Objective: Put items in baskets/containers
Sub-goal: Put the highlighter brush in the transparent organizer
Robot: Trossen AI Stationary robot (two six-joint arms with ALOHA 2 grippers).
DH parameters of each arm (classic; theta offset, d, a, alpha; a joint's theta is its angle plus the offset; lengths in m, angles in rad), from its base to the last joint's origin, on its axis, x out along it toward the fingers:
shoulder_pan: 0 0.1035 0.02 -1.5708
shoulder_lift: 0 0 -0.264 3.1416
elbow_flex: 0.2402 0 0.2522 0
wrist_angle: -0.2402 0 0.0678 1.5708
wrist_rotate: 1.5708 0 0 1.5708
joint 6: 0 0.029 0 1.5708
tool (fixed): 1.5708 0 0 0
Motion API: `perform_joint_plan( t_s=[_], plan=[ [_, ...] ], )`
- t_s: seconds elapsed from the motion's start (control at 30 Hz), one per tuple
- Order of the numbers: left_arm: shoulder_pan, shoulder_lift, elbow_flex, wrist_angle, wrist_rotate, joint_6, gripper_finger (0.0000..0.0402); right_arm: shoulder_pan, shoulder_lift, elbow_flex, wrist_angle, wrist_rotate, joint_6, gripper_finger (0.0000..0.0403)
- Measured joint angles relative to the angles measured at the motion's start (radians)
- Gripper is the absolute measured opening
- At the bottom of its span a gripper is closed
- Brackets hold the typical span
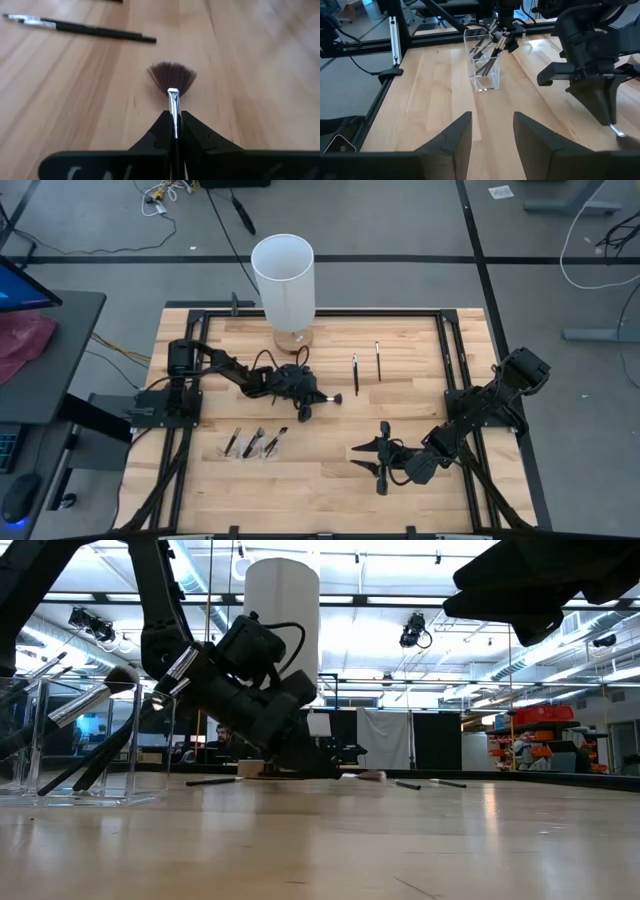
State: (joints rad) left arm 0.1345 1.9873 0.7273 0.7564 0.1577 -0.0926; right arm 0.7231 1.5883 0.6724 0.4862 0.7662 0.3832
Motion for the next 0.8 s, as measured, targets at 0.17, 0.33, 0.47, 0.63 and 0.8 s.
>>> perform_joint_plan(
  t_s=[0.17, 0.33, 0.47, 0.63, 0.8],
  plan=[
    [0.000, -0.004, 0.002, 0.075, 0.001, -0.057, 0.0023, 0.000, 0.000, 0.000, -0.001, 0.000, 0.014, 0.0149],
    [0.000, -0.004, 0.003, 0.205, 0.032, -0.136, 0.0021, -0.016, 0.013, 0.000, -0.068, -0.001, 0.161, 0.0149],
    [-0.010, -0.005, 0.003, 0.384, 0.082, -0.215, 0.0022, -0.043, 0.077, 0.000, -0.113, 0.013, 0.263, 0.0149],
    [-0.053, -0.005, 0.004, 0.589, 0.108, -0.298, 0.0021, -0.100, 0.195, 0.000, 0.028, 0.126, 0.236, 0.0149],
    [-0.116, -0.005, 0.006, 0.707, 0.090, -0.316, 0.0021, -0.177, 0.291, -0.001, 0.333, 0.209, 0.068, 0.0149]
  ],
)
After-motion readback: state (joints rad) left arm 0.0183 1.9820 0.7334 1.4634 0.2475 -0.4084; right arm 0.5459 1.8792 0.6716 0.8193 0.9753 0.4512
